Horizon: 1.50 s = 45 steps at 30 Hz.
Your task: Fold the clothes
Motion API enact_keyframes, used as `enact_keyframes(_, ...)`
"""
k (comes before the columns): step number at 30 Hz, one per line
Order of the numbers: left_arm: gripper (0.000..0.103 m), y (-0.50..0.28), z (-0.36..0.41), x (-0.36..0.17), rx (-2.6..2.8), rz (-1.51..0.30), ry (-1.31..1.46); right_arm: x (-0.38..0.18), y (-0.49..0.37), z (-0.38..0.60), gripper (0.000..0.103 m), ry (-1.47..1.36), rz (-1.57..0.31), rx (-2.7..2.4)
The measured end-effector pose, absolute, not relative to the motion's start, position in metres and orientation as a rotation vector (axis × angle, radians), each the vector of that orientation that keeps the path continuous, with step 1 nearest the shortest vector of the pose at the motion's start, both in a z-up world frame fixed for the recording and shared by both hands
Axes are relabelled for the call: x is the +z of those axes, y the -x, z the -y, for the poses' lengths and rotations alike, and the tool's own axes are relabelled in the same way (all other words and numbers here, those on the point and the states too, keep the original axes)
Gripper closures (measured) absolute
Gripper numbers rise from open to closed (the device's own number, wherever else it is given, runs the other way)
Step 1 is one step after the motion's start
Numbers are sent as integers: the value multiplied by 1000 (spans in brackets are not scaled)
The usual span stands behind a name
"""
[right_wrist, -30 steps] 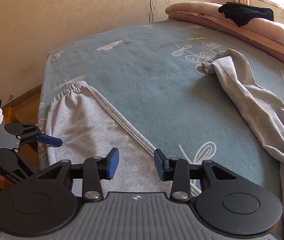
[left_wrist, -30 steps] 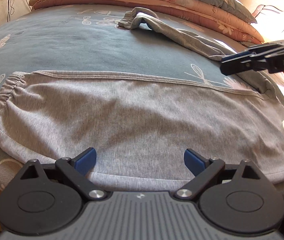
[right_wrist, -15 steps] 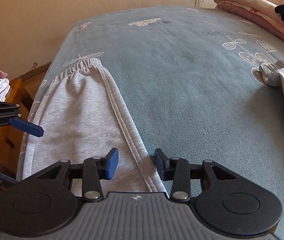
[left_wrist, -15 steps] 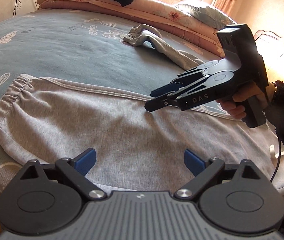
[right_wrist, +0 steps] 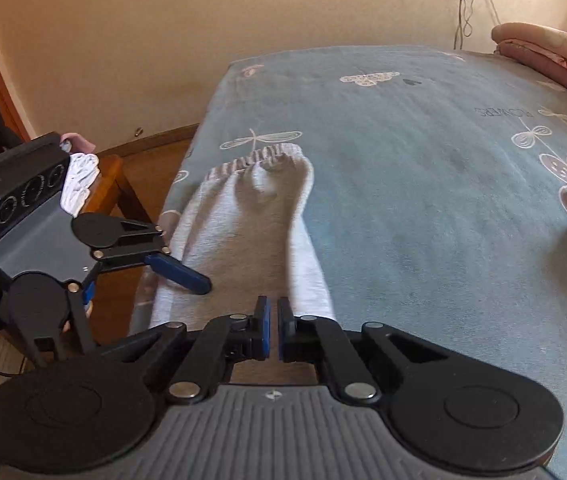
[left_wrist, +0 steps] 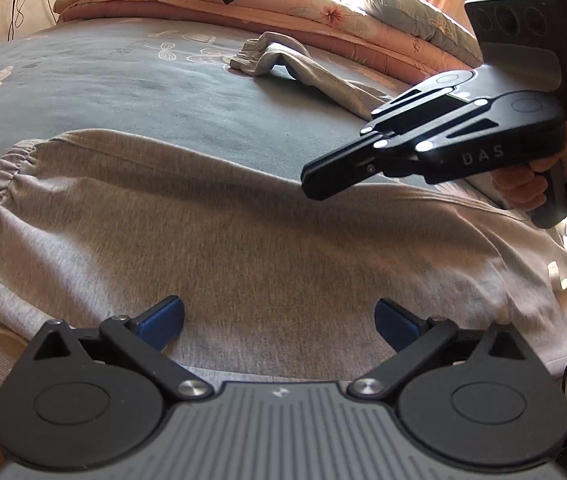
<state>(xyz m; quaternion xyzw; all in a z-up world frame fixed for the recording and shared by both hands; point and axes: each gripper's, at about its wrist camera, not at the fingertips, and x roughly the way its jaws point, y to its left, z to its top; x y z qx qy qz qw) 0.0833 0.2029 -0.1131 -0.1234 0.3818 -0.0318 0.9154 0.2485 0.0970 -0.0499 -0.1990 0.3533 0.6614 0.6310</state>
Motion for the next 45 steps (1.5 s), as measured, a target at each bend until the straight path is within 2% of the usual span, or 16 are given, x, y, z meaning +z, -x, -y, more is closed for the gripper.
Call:
enact_keyframes(3, 2, -83, -203, -113, -69, -784, 255, -54, -225, -103, 98, 524, -823, 1590)
enact_keyframes(5, 2, -83, -204, -113, -70, -782, 257, -55, -212, -104, 98, 633, -746, 1560)
enact_keyframes(6, 2, -83, -204, -113, -71, -781, 253, -53, -214, -103, 90, 633, -721, 1537)
enact_keyframes(7, 2, -82, -203, -114, -72, -780, 249, -51, -221, -103, 75, 610, -688, 1478)
enact_keyframes(8, 2, -82, -203, -114, -72, -780, 246, -51, -230, -103, 66, 597, -665, 1431)
enact_keyframes(9, 2, -83, -203, -114, -70, -780, 244, -50, -239, -103, 58, 584, -642, 1384)
enact_keyframes(10, 2, -83, -202, -114, -69, -780, 243, -53, -250, -105, 57, 577, -650, 1354)
enact_keyframes(17, 2, -80, -209, -109, -32, -771, 295, -73, -297, -114, 57, 474, -760, 1232)
enact_keyframes(28, 2, -42, -289, -87, 381, -592, 630, -44, -235, -121, 58, 438, -721, 1364)
enact_keyframes(34, 2, -19, -321, -93, 422, -548, 901, -58, -161, -139, 59, 644, -665, 1477)
enact_keyframes(39, 2, -15, -314, -102, 351, -556, 989, -75, -120, -141, 60, 835, -582, 1437)
enact_keyframes(41, 2, -16, -312, -109, 297, -559, 1052, -77, -112, -141, 65, 873, -555, 1401)
enact_keyframes(42, 2, -16, -311, -112, 266, -560, 1087, -77, -110, -141, 75, 890, -548, 1375)
enact_keyframes(44, 2, -16, -309, -120, 206, -563, 1154, -77, -105, -142, 79, 923, -532, 1321)
enact_keyframes(45, 2, -17, -307, -123, 185, -566, 1180, -77, -105, -142, 84, 926, -536, 1317)
